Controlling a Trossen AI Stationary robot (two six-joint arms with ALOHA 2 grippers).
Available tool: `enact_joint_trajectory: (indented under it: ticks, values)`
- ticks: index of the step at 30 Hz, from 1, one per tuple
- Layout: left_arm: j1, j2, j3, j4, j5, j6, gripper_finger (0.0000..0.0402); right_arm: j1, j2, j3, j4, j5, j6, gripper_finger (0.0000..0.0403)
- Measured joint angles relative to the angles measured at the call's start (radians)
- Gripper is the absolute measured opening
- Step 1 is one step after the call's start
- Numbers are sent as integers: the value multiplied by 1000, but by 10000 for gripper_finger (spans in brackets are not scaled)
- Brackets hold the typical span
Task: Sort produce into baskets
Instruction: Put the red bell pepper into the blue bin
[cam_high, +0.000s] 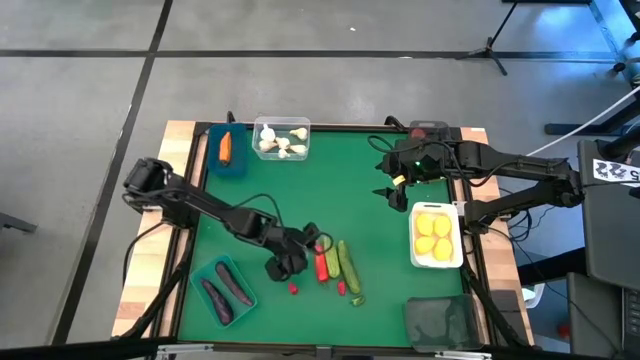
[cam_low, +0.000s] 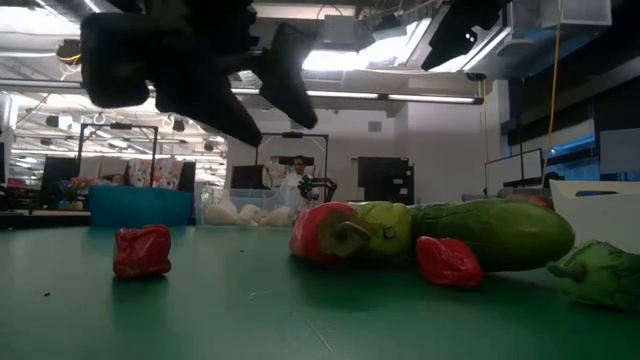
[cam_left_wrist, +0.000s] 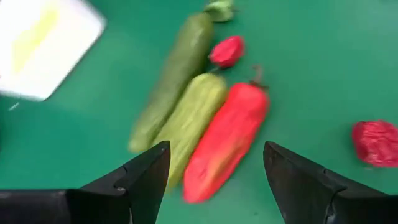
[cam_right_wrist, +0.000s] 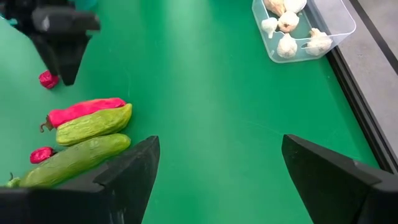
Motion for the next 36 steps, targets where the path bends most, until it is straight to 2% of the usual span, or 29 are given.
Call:
enact_joint_trajectory:
  ticks: [3,9,24,36]
  values:
    - [-1,43,26,-44,35,62,253,0,0,0,-1,0,2,335]
    - [6,94,44,-45,31,233,251,0,0,0,0,0,2,335]
    - [33,177,61,-21,50,384,237,0,0,0,-2,0,2,335]
    - [62,240,63,33,73,417,237,0,0,0,-5,0,2,335]
